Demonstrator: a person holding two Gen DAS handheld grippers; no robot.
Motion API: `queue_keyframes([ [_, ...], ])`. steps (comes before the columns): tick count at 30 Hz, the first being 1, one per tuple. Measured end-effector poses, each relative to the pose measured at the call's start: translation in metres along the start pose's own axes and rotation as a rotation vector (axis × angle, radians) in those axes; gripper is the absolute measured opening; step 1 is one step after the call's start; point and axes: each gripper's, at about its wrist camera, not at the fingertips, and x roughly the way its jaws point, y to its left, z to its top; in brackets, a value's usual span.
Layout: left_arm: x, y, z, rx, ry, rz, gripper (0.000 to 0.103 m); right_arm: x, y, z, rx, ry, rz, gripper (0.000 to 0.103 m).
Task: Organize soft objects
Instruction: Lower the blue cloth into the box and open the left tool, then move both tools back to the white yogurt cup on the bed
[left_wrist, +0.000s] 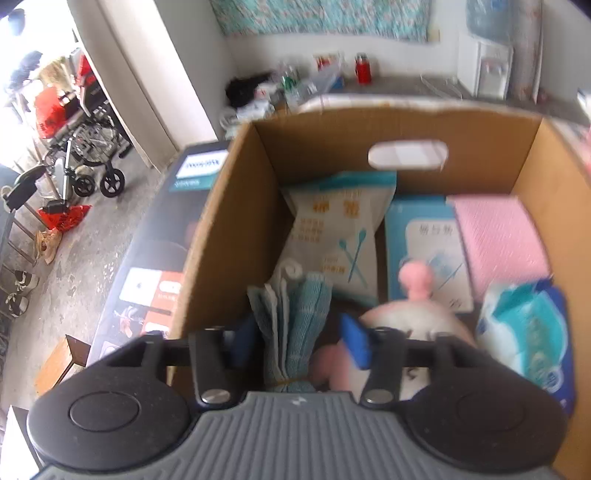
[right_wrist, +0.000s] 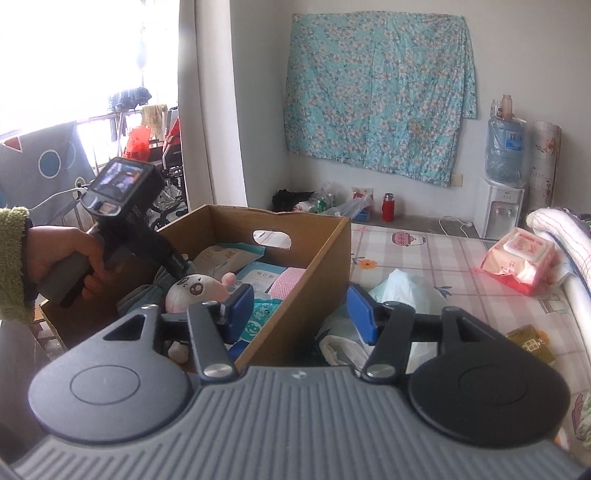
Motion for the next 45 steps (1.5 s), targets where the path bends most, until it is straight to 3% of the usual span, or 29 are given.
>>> queue_keyframes([
  [4, -0.028, -0.001, -0.004, -0.044, -0.038, -0.059, 0.071, -0.004, -0.005, -0.002, 0.024, -0.001, 0.001, 0.066],
  [9, -0.077, -0.006, -0.017, -0.09, -0.153, -0.167, 0.084, -0.015, -0.015, -0.007, 0.066, -0.009, -0.016, 0.076],
  [16, -0.145, -0.044, -0.041, -0.106, -0.308, -0.32, 0.088, -0.039, -0.046, -0.019, 0.148, -0.024, -0.077, 0.081],
  [23, -0.188, -0.133, -0.061, -0.007, -0.398, -0.511, 0.09, -0.091, -0.093, -0.033, 0.199, -0.082, -0.209, 0.081],
  [30, -0.197, -0.248, -0.092, 0.151, -0.378, -0.713, 0.09, -0.169, -0.153, -0.054, 0.257, -0.173, -0.46, 0.081],
  [33, -0.186, -0.288, -0.11, 0.192, -0.378, -0.755, 0.09, -0.196, -0.175, -0.068, 0.292, -0.182, -0.54, 0.081],
  [38, -0.16, -0.33, -0.141, 0.196, -0.409, -0.745, 0.084, -0.212, -0.201, -0.086, 0.334, -0.16, -0.585, 0.081],
  [42, -0.142, -0.339, -0.151, 0.168, -0.397, -0.704, 0.06, -0.201, -0.22, -0.087, 0.359, -0.122, -0.521, 0.079],
  [45, -0.136, -0.339, -0.152, 0.162, -0.404, -0.671, 0.047, -0.178, -0.235, -0.081, 0.375, -0.08, -0.433, 0.071],
])
